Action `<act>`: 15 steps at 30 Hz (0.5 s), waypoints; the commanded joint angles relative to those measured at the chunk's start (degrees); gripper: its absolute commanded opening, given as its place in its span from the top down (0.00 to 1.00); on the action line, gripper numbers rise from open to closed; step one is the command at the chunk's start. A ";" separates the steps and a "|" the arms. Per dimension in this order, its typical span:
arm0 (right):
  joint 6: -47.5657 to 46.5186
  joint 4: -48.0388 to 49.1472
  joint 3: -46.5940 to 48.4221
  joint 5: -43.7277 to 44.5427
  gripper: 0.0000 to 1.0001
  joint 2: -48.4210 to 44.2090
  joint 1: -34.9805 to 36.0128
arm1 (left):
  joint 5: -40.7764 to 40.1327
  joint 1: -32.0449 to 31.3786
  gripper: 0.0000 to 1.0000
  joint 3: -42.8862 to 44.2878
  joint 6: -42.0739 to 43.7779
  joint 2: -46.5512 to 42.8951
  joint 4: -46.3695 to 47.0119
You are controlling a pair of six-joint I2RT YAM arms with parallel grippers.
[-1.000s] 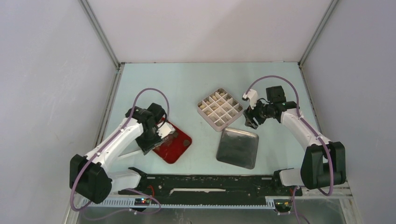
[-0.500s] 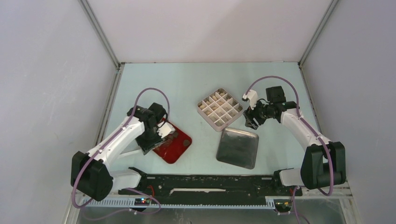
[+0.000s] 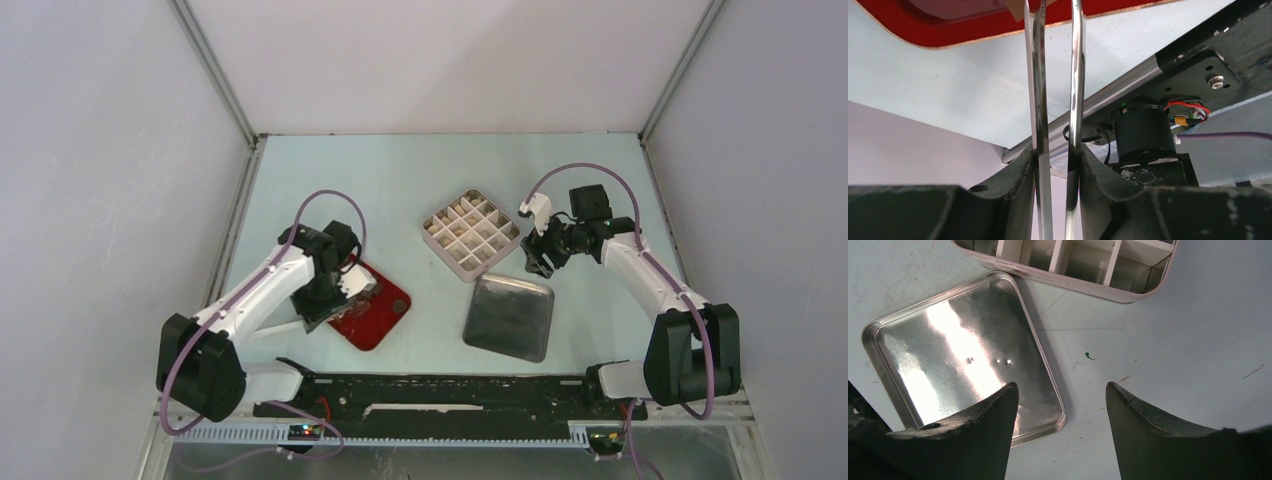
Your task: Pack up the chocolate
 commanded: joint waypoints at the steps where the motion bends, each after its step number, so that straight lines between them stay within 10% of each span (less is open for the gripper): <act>1: -0.75 0.11 1.39 -0.31 0.33 0.16 0.11 | 0.08 0.17 0.91 3.16 4.42 -3.63 -5.50; 15: -0.73 0.14 1.37 0.40 0.33 0.51 0.41 | 15.95 -0.79 0.94 21.99 4.89 3.80 2.64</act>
